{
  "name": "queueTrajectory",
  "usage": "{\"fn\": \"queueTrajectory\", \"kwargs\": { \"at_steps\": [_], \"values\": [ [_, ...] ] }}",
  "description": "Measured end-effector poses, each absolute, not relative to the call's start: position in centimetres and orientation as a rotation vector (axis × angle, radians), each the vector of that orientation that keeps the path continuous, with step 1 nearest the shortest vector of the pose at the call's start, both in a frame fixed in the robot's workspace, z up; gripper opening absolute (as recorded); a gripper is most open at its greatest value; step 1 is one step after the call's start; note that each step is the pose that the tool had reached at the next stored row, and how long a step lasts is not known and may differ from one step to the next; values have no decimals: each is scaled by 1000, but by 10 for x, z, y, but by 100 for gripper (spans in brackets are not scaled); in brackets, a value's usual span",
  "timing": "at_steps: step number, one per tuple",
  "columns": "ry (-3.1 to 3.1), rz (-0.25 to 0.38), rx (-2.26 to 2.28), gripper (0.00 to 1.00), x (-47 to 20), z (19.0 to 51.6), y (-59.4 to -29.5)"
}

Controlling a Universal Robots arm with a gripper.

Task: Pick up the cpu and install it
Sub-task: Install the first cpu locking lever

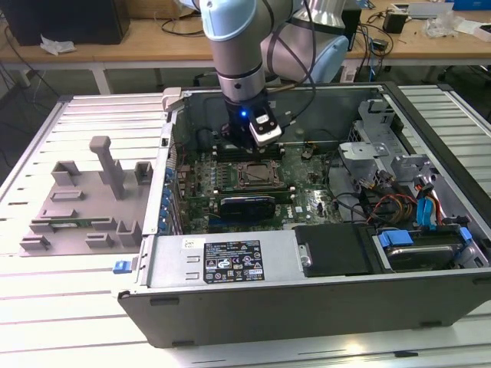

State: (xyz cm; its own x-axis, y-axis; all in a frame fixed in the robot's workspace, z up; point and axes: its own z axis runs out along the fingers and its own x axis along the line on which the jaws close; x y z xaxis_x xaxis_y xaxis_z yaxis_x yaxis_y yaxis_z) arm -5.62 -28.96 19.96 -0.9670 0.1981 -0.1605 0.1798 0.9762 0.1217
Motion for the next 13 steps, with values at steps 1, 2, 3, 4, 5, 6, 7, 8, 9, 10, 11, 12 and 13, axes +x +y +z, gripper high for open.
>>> {"fn": "queueTrajectory", "kwargs": {
  "at_steps": [1,2,3,4,5,6,7,8,9,10,11,12,13],
  "values": [
    [2950,156,285,11,-56,199,-289],
    [2949,156,285,11,-56,198,-289],
    [2949,154,285,11,-56,198,-290],
    [2949,154,286,11,-56,198,-290],
    [2949,154,286,11,-56,198,-290],
    [2948,155,286,11,-56,198,-290],
    [2948,156,286,11,-56,198,-289],
    [2948,158,287,11,-56,198,-289],
    [2948,163,287,11,-56,198,-290],
    [2948,168,287,11,-56,198,-290],
    [2948,174,288,11,-56,198,-289],
    [2948,175,288,11,-56,198,-289],
    [2948,175,288,11,-56,198,-289]
  ]
}}
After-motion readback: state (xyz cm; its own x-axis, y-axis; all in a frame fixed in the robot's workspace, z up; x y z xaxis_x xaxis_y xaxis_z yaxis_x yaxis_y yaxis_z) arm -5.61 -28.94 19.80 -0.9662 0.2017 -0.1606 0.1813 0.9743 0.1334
